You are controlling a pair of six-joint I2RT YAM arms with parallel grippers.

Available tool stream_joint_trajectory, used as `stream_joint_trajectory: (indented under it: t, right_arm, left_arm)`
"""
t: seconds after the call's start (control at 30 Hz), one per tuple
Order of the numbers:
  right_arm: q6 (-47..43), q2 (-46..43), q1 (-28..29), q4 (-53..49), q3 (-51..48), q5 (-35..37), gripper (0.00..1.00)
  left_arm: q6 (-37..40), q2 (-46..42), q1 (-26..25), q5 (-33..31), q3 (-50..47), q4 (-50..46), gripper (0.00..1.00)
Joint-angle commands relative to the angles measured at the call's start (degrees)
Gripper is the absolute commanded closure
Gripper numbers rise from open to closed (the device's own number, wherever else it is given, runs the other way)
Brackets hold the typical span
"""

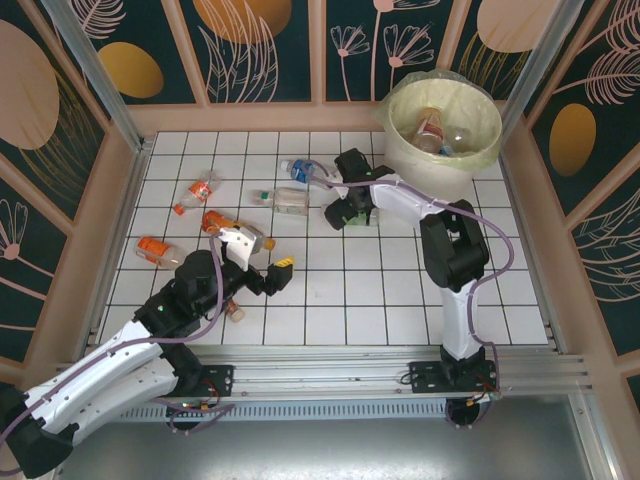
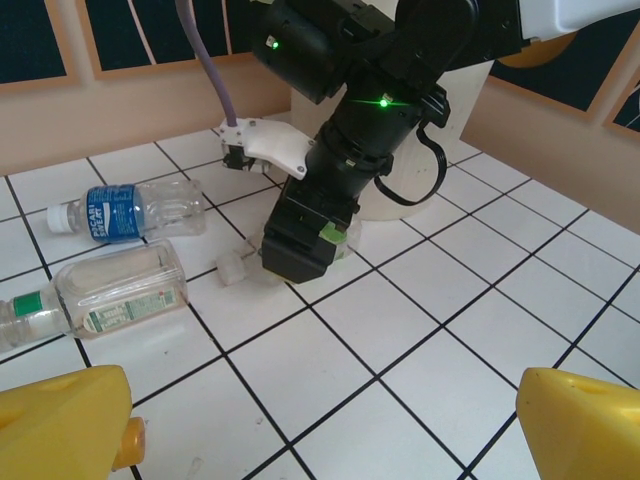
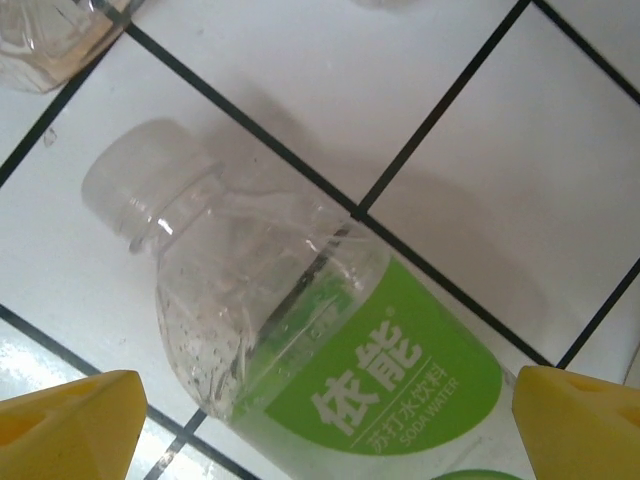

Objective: Put the plastic bottles in the bin

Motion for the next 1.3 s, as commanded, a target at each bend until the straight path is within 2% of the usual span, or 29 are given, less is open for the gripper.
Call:
stream_joint_trajectory:
  t: [0.0, 0.2, 0.37, 0.63, 0.9, 1.1, 1.27]
  right_arm:
    - [2.56, -3.06, 1.63, -5.14, -2.27, 0.41, 0.05]
    - [3.27, -5.04, 2.66, -3.39, -5.08, 3.40, 0.07]
    - [2.74, -3.10, 2.32, -3.68, -2.33, 3.90, 0.16]
    - [2.22, 0.99, 1.03, -4.15, 1.83, 4.05, 0.18]
    - [1.85, 4.31, 0.64, -5.20, 2.78, 0.91, 0.24]
    - [2.14, 6.11, 0.64, -5.31, 2.10, -1.11, 0.27]
    - [2.21, 6.52, 0.64, -4.77, 1.42, -1.60, 0.34]
  left_arm:
    - [0.26, -0.78, -0.34, 0.86, 1.35, -0.26, 0.01]
    - [0.31, -1.23, -0.34, 0.82, 1.41, -0.33, 0.01]
    - [0.24, -1.40, -0.30, 0.95, 1.34, -0.44, 0.02]
    - [0.23, -1.85, -0.34, 0.64, 1.40, -0.61, 0.01]
    - [0.40, -1.76, -0.34, 1.01, 1.35, -0.61, 0.02]
    - [1.32, -2.13, -0.34, 3.81, 1.08, -0.19, 0.01]
    - [1.54, -1.84, -0.33, 4.02, 1.08, -0.35, 0.01]
